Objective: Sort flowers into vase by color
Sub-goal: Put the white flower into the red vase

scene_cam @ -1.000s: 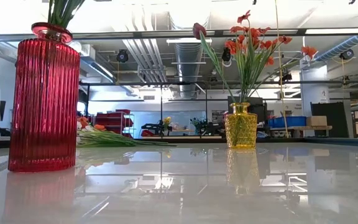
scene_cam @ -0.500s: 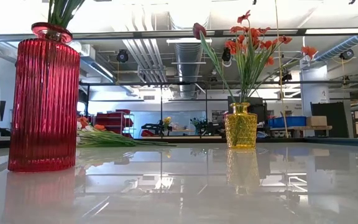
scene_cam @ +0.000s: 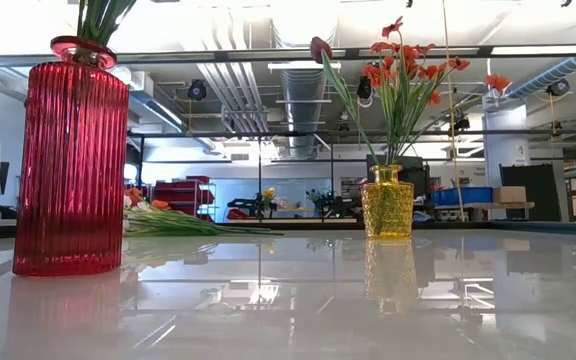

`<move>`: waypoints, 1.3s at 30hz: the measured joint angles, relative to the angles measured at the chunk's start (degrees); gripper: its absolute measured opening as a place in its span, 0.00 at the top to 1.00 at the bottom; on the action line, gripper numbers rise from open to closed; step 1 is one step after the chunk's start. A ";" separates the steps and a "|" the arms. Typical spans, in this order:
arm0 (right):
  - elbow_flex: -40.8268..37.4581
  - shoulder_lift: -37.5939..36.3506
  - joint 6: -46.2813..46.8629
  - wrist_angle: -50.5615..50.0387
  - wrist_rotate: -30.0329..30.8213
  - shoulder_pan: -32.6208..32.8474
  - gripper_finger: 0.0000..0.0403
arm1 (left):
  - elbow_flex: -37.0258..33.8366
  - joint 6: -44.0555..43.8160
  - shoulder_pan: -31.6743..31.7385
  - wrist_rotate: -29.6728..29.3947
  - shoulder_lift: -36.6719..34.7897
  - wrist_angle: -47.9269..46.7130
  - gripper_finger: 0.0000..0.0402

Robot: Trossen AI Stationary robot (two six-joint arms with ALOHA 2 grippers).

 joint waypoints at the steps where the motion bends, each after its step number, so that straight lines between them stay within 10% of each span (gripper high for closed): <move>1: -1.61 0.09 1.05 2.21 0.01 0.10 0.49 | -1.22 1.65 0.01 0.39 -0.20 2.42 1.00; 17: -22.75 9.13 -4.78 45.59 -0.22 -4.48 0.49 | -9.13 27.30 -0.03 -4.25 -0.63 29.82 1.00; 27: -16.98 19.46 -8.28 47.62 -0.24 -8.43 0.49 | -9.15 29.04 4.92 -6.74 -1.42 36.62 1.00; 34: -12.03 23.18 -11.50 47.22 -0.33 -9.22 0.49 | -9.15 33.26 8.63 13.40 -5.89 38.73 1.00; 39: -10.46 24.07 -11.68 47.25 -1.03 -9.24 0.49 | -9.34 32.60 5.10 9.92 -7.26 34.11 1.00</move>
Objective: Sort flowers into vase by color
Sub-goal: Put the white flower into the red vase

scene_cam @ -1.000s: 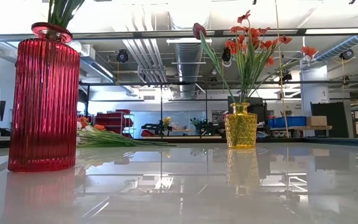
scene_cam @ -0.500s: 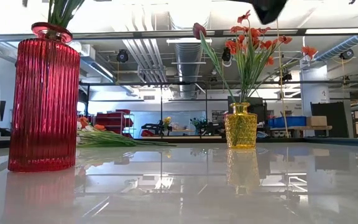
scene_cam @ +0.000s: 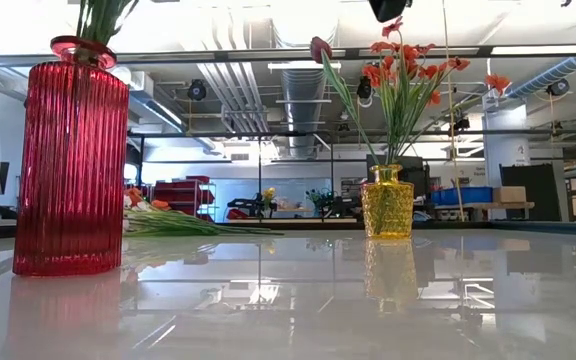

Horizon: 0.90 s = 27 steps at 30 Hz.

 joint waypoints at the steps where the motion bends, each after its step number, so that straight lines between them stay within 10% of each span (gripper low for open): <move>1: 0.00 0.01 0.00 -0.09 -0.30 0.00 0.49 | -0.32 -0.02 -0.60 -1.90 0.02 -0.09 1.00; 17: -0.06 0.03 0.65 0.06 -0.30 -0.26 0.49 | -18.13 11.94 -1.12 -5.48 -1.16 29.61 1.00; 27: -0.08 0.03 1.18 0.04 -0.30 -0.26 0.49 | -22.06 14.75 -1.15 -3.26 -3.21 30.41 1.00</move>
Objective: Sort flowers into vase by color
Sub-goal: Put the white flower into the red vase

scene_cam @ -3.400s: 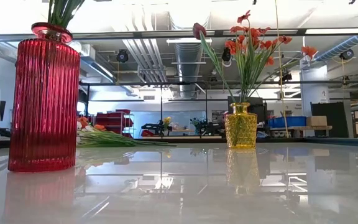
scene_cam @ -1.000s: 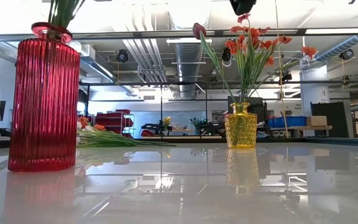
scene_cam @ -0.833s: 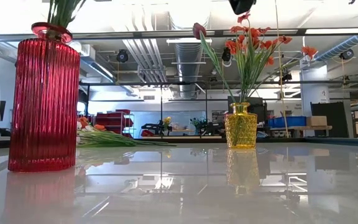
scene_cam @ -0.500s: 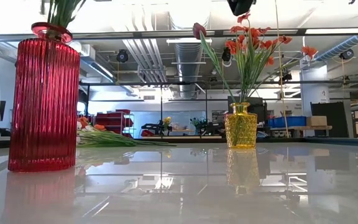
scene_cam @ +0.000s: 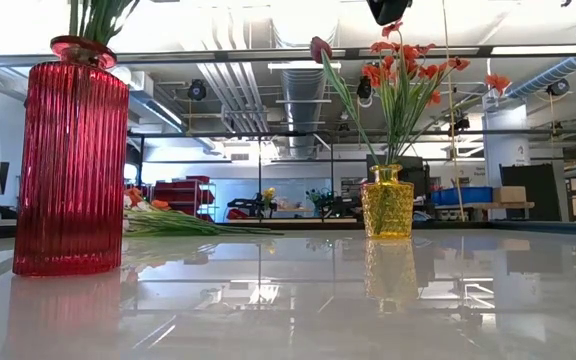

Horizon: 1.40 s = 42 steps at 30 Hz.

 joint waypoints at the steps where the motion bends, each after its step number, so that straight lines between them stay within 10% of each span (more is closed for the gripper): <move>1: 0.00 0.00 0.02 0.00 0.00 0.00 0.49 | -0.14 0.68 0.00 1.15 0.12 0.02 1.00; 28: -0.07 6.55 6.27 5.91 -2.01 -3.84 0.49 | -0.35 -6.80 1.16 0.85 0.61 -10.35 1.00; 42: -0.04 19.78 0.47 29.27 -4.95 -7.25 0.20 | -0.36 -6.97 1.65 1.30 2.86 -10.89 1.00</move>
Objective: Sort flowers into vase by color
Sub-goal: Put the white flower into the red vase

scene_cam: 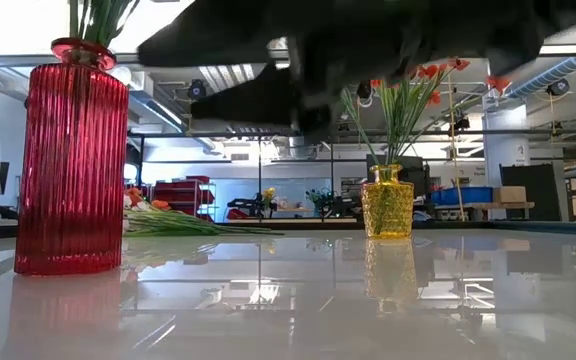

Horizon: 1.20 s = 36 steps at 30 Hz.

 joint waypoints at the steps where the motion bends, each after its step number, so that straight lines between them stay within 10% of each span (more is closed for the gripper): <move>1: 0.00 1.16 -0.82 2.40 0.02 -0.10 0.19 | -0.08 0.02 -0.03 -0.02 0.00 0.01 1.00; 36: 14.22 13.85 -4.79 1.98 -7.16 -3.83 0.19 | -0.73 -3.32 -0.03 0.00 0.00 -1.80 1.00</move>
